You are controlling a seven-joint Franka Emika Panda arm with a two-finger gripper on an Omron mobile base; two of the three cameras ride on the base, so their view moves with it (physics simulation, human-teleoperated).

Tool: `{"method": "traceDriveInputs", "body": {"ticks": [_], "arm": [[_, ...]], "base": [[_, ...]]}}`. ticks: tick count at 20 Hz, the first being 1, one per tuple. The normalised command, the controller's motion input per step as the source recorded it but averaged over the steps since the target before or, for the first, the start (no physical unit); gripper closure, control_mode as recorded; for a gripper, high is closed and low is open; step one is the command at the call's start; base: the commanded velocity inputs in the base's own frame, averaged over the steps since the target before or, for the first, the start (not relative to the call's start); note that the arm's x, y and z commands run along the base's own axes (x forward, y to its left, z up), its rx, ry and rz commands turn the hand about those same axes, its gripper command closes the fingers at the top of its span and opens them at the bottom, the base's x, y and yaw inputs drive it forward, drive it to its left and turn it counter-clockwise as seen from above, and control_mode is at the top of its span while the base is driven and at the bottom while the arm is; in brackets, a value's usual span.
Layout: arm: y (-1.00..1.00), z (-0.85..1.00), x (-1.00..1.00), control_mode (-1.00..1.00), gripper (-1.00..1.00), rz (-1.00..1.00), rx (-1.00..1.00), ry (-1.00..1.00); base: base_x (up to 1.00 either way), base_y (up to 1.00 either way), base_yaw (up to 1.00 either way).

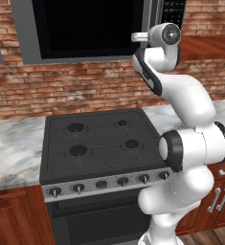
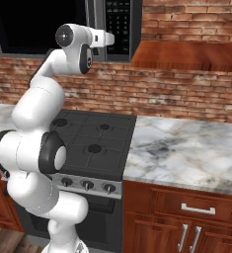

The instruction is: The microwave is finished heating the shrimp and garlic. Take the bowl containing the food and place it on the dining counter.

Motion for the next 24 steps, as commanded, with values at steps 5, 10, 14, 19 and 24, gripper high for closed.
{"method": "traceDriveInputs", "body": {"ticks": [5,10,14,19,24], "arm": [[0.05,0.0,0.59,-1.0,-1.0,0.0,0.0,0.0],[0.0,0.0,0.37,-1.0,1.0,0.01,0.0,0.0],[0.0,0.0,0.0,-1.0,1.0,0.0,0.0,0.0],[0.0,0.0,0.0,-1.0,1.0,0.0,0.0,0.0],[0.0,0.0,0.0,-1.0,1.0,0.0,0.0,0.0]], "base": [[0.0,0.0,0.0],[0.0,0.0,0.0],[0.0,0.0,0.0],[0.0,0.0,0.0],[0.0,0.0,0.0]]}}
